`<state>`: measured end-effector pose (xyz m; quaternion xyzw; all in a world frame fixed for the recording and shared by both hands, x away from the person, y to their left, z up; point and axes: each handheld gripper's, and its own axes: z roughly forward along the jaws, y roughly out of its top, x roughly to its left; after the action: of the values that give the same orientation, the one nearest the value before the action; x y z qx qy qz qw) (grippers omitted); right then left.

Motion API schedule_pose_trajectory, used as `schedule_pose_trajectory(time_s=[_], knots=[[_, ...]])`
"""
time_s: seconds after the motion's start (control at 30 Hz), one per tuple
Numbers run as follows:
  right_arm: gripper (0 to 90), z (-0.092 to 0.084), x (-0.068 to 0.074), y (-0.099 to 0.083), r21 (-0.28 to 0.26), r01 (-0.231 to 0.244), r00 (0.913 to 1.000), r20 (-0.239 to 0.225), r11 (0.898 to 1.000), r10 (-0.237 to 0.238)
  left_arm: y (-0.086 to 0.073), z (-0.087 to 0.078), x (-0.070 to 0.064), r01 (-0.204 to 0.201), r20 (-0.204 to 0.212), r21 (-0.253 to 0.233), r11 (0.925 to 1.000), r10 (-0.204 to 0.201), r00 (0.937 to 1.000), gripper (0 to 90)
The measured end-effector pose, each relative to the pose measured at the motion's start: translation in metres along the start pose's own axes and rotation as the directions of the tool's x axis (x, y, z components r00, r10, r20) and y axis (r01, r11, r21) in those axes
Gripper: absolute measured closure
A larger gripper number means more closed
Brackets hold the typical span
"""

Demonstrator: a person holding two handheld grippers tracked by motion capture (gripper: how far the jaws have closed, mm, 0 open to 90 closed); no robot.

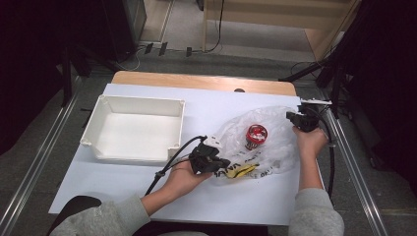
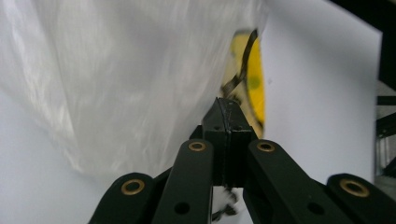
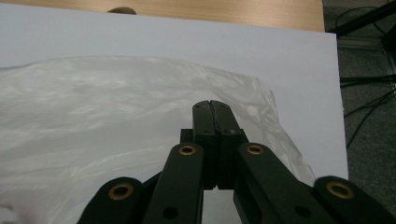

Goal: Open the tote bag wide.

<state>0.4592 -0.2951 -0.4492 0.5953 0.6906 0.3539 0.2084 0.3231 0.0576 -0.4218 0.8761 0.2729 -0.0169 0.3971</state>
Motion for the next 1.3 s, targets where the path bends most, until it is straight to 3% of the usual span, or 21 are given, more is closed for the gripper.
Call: schedule_pose_trajectory(time_s=[0.3,0.43,0.53,0.63,0.73,0.93,1.07,1.3], knots=[[90.0,-0.036,0.021,-0.001,-0.032,0.072,0.9937,-0.084,0.997,-0.074,0.045,-0.019,-0.006,-0.044,0.005,-0.066,0.9968,0.045,0.9990,90.0],[90.0,-0.047,0.033,-0.006,-0.021,0.099,0.9881,-0.116,0.995,-0.101,0.068,-0.021,0.003,-0.031,0.013,-0.080,0.9964,0.032,0.9994,90.0],[90.0,-0.052,0.039,-0.010,-0.012,0.134,0.9833,-0.123,0.991,-0.134,0.081,-0.015,0.010,-0.040,-0.018,-0.064,0.9971,0.039,0.9991,90.0],[90.0,-0.054,0.044,-0.015,-0.008,0.137,0.9814,-0.135,0.991,-0.137,0.090,-0.006,0.022,-0.015,-0.023,-0.054,0.9985,0.014,0.9996,90.0],[90.0,-0.055,0.046,-0.019,-0.007,0.137,0.9803,-0.142,0.990,-0.137,0.095,0.006,0.033,0.018,-0.034,-0.037,0.9992,-0.019,0.9993,90.0],[90.0,-0.051,0.049,-0.028,0.010,0.150,0.9774,-0.152,0.989,-0.147,0.099,0.031,0.054,0.042,-0.059,-0.013,0.9990,-0.043,0.9973,90.0],[90.0,-0.046,0.048,-0.033,0.018,0.142,0.9789,-0.151,0.990,-0.137,0.092,0.048,0.074,0.119,-0.064,0.036,0.9923,-0.116,0.9912,90.0],[90.0,-0.032,0.049,-0.043,0.049,0.141,0.9785,-0.158,0.989,-0.132,0.082,0.071,0.083,0.125,-0.104,0.102,0.9869,-0.114,0.9880,90.0]])
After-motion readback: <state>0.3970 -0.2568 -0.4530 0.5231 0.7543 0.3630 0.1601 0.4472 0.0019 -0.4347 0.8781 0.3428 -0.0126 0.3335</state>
